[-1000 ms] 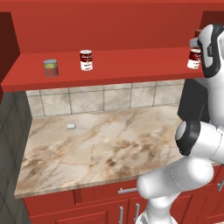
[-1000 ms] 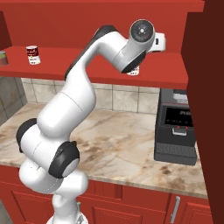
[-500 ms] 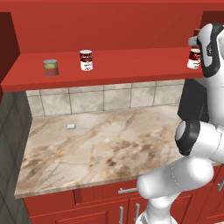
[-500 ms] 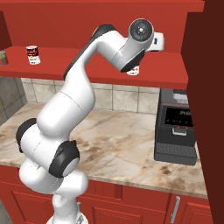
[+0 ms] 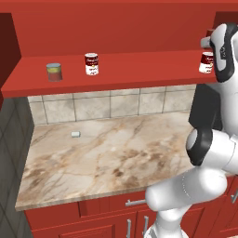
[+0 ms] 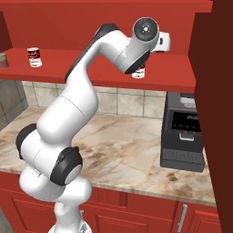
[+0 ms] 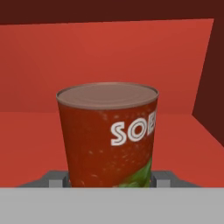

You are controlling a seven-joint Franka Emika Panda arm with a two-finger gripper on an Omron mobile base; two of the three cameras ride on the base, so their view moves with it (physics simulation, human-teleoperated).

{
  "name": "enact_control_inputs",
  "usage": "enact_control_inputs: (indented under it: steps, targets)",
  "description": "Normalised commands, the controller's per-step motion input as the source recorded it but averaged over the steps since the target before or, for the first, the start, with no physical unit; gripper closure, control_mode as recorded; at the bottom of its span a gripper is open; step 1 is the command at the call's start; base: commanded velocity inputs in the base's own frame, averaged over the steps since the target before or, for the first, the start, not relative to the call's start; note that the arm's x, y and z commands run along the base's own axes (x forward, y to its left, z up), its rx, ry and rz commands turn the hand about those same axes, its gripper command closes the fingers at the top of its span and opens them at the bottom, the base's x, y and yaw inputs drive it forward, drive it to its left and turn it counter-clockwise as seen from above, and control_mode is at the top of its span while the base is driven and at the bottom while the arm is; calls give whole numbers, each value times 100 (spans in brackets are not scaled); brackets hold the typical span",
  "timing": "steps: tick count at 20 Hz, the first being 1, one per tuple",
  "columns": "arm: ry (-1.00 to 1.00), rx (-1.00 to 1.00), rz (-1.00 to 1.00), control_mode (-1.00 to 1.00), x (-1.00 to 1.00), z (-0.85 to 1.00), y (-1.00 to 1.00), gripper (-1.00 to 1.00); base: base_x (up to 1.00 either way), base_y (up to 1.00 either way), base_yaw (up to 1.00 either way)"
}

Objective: Stack two cans on top of the other two cans in the cabinet.

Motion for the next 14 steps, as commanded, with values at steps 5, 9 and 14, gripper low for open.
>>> enact_control_inputs:
  steps: [5,9,14]
  targets:
    - [0,4,-3,-100,-21,0,0,100,0,0,0]
    - [0,3,-4,-100,-21,-8,7,100,0,0,0]
    - [-3,0,-1,-100,0,-6,21,100,0,0,0]
